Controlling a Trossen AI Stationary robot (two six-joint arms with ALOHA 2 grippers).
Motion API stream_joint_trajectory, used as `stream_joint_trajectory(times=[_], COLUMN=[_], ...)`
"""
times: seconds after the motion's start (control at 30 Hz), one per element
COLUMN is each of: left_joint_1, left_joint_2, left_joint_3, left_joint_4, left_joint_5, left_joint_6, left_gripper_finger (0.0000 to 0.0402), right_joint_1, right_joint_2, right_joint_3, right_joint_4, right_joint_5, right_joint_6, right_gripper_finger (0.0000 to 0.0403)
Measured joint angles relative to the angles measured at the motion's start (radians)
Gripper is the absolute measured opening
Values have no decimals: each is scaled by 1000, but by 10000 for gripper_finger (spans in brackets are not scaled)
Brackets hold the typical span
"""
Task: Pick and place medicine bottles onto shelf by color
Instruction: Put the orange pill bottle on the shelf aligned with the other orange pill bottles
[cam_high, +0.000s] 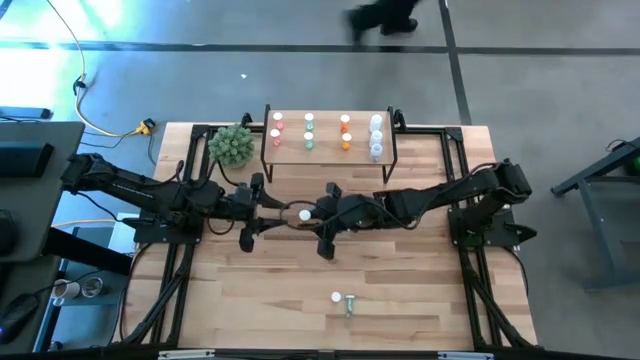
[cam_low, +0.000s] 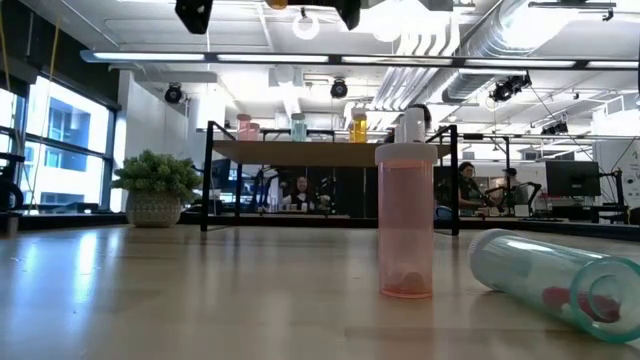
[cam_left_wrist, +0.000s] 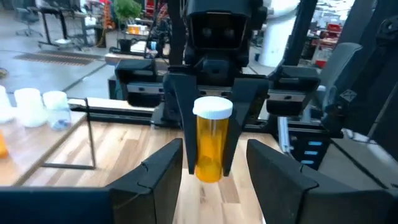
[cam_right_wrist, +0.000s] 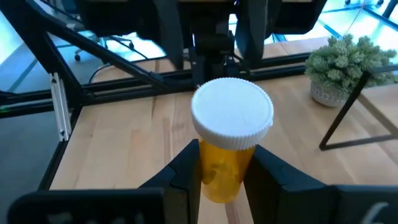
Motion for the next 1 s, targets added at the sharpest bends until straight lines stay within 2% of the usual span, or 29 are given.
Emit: stream_joint_trajectory(times=[0.23,0.43,0.6,1.0], left_joint_1=[3,52,104,171], left_joint_2=[33,90,134,147], left_joint_3=[0,0,0,0], left_joint_4=[86,97,135,178], left_joint_5=[-44,-77,-35,68], left_joint_6=[89,88,38,37], left_gripper_finger=[170,170,170,170], right_joint_1=[-64,-90,-102,-120], right_joint_2=[0,0,0,0], right_joint_3=[0,0,0,0], right_joint_4=[41,39,14,7], right_joint_5=[-94,-106,-107,-110], right_joint_6=[-16,-39,-54,-104], right_gripper_finger=[81,81,81,81])
